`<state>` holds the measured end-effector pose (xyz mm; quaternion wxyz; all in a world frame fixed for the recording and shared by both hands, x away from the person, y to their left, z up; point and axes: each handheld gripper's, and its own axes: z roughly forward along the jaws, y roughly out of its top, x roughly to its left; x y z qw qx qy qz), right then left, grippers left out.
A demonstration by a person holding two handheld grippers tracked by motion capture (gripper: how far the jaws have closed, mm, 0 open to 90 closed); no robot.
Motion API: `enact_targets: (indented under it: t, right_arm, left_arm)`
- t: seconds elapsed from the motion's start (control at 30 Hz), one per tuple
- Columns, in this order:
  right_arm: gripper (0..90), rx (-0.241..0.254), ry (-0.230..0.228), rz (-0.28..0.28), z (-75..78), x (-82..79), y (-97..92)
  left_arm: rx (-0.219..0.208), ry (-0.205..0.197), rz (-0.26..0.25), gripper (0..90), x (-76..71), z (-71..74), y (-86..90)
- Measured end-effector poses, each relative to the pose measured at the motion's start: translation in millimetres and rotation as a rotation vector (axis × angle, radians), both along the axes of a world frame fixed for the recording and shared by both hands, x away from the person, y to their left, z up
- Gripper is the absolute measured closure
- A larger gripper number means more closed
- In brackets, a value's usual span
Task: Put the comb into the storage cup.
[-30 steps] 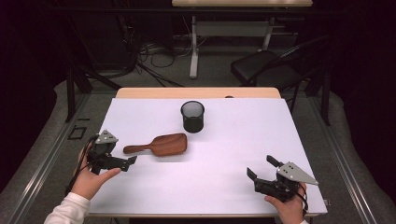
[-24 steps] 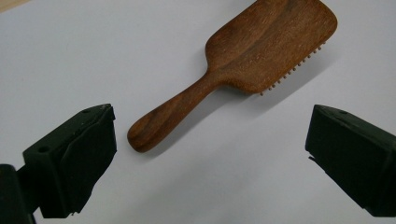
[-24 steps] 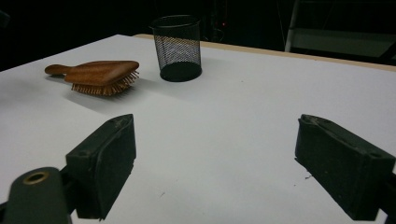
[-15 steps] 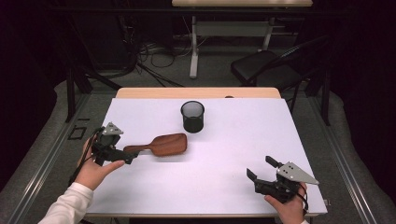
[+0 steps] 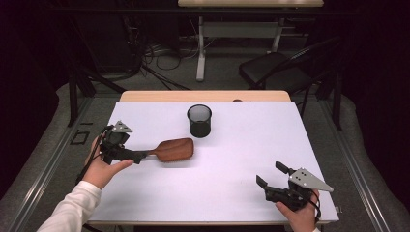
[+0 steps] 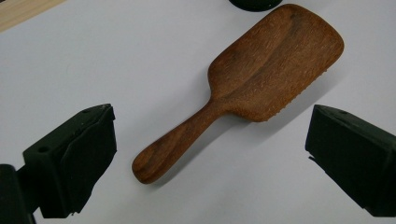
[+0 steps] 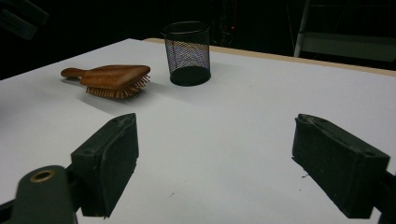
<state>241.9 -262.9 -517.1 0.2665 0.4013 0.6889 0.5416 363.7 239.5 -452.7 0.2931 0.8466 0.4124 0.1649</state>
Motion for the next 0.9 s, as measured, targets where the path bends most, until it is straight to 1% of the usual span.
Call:
enact_targets:
  t: [0.2, 0.23, 0.27, 0.3, 0.33, 0.47, 0.53, 0.57, 0.6, 0.7, 0.8, 0.9]
  right_arm:
    - [12.9, -0.004, -0.003, 0.012, -0.2, -0.5, -2.1]
    - [11.9, 0.001, -0.005, 0.016, -0.3, -0.4, -2.3]
    - [10.6, 0.002, 0.001, 0.024, -0.1, -0.7, -3.1]
    - [9.0, 0.008, 0.007, 0.032, -0.1, -0.9, -3.3]
    - [7.4, 0.004, 0.005, 0.037, -0.2, -0.5, -3.7]
    - [3.4, 0.007, 0.016, 0.042, -0.6, 0.0, -2.9]
    - [0.0, 0.008, 0.023, 0.050, -1.0, 0.9, -2.8]
    - [0.0, 0.001, 0.029, 0.052, -1.1, 1.2, -3.1]
    - [0.0, 0.006, 0.035, 0.049, -1.5, 1.3, -2.5]
    - [0.0, -0.011, 0.040, 0.039, -2.0, 2.8, -2.6]
    - [0.0, -0.013, 0.042, 0.036, -2.4, 3.3, -2.5]
    - [0.0, -0.009, 0.040, 0.034, -2.5, 3.4, -2.6]
  left_arm:
    - [0.006, 0.010, -0.013, 2.1, 6.2, 1.9, -5.0]
    - [0.009, 0.016, -0.018, 2.1, 7.9, 2.7, -6.0]
    - [0.007, 0.013, -0.016, 2.1, 9.1, 2.6, -7.2]
    - [0.010, 0.019, -0.022, 2.1, 10.4, 3.3, -7.7]
    - [0.009, 0.018, -0.019, 2.1, 11.4, 3.2, -9.2]
    - [0.023, 0.020, -0.024, 2.0, 14.3, 3.6, -12.9]
    - [0.028, 0.026, -0.035, 2.1, 17.0, 3.2, -16.4]
    - [0.031, 0.028, -0.038, 2.1, 17.9, 2.9, -17.6]
    - [0.030, 0.030, -0.038, 2.0, 18.9, 2.4, -18.7]
    - [0.038, 0.039, -0.042, 2.1, 21.9, 1.6, -21.2]
    - [0.043, 0.046, -0.047, 2.0, 24.6, 1.4, -22.7]
    - [0.049, 0.044, -0.047, 2.0, 26.3, 1.6, -23.9]
